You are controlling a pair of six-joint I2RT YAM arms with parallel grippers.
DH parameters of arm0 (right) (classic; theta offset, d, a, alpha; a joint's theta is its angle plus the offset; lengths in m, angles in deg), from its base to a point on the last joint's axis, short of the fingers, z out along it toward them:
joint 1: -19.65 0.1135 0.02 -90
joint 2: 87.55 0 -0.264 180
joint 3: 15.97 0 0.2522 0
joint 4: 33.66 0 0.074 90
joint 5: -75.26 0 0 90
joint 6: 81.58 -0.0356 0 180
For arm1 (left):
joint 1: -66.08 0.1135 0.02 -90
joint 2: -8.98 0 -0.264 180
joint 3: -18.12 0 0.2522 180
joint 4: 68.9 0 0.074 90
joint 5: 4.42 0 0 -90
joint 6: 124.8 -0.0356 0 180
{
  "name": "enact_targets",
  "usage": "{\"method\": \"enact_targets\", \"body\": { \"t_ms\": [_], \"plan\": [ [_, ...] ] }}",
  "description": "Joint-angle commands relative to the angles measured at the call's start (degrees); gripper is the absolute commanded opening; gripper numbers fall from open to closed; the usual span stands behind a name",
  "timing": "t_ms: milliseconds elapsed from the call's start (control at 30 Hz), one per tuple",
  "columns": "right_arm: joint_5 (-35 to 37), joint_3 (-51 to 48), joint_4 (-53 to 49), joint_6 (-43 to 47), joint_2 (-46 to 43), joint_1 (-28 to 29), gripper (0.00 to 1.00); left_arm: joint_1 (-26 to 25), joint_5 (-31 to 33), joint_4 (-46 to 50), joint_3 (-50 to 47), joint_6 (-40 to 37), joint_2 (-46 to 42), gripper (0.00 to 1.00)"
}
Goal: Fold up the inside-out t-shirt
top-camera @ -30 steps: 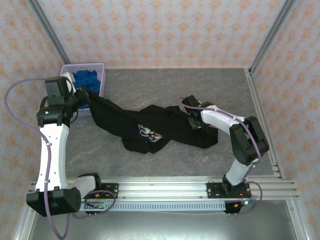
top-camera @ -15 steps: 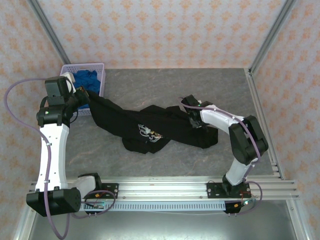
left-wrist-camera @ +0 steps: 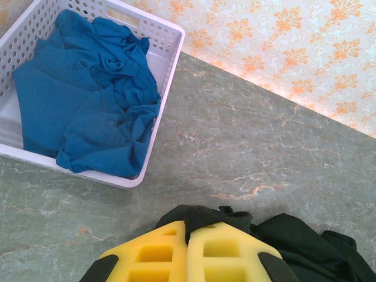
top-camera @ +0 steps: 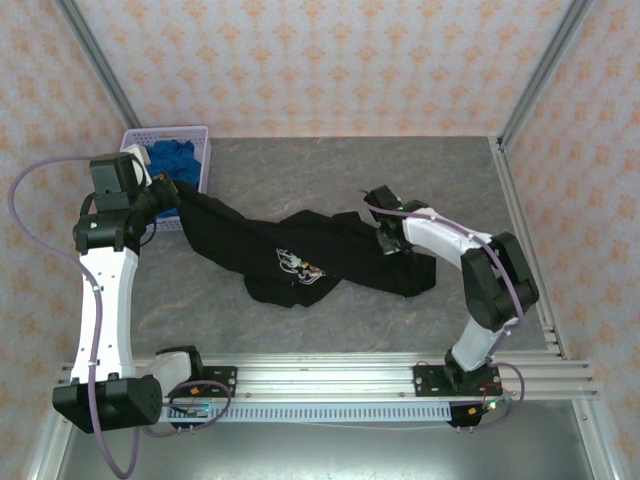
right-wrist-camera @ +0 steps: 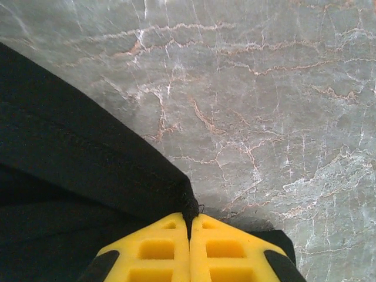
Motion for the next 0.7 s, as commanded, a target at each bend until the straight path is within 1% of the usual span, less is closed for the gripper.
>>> {"method": "enact_targets", "body": {
  "t_ms": [0, 167, 300, 400, 467, 533, 600, 667],
  "plan": [
    [-9.9, 1.1, 1.0, -2.7, -7.4, -3.2, 0.06, 0.8, -0.9, -1.6, 0.2, -0.1, 0.0, 0.0],
    [-30.9, -4.0, 5.6, -9.7, -16.3, -10.6, 0.06, 0.8, -1.1, -1.6, 0.2, -0.1, 0.0, 0.0],
    [-46.2, -11.1, 10.5, -15.9, -21.2, -14.1, 0.06, 0.8, -0.9, -1.6, 0.1, -0.2, -0.2, 0.0],
    [-56.0, -19.1, 19.0, -23.7, -23.2, -14.4, 0.06, 0.8, -1.3, -1.9, -0.1, 0.0, -0.1, 0.0],
    [-61.7, -25.1, 28.3, -29.7, -22.4, -14.4, 0.08, 0.8, -2.2, -2.3, -0.2, 0.3, 0.0, 0.0],
    [-62.4, -28.1, 32.1, -32.0, -20.5, -14.4, 0.09, 0.8, -2.6, -2.4, -0.4, 0.5, 0.1, 0.0],
    [-60.2, -27.9, 29.8, -29.4, -18.8, -14.4, 0.1, 0.8, -2.8, -2.3, -0.3, 0.5, 0.1, 0.0],
    [-52.1, -25.2, 22.7, -24.6, -18.3, -14.2, 0.12, 0.8, -2.9, -2.2, -0.2, 0.5, -0.2, 0.0]
  ]
}}
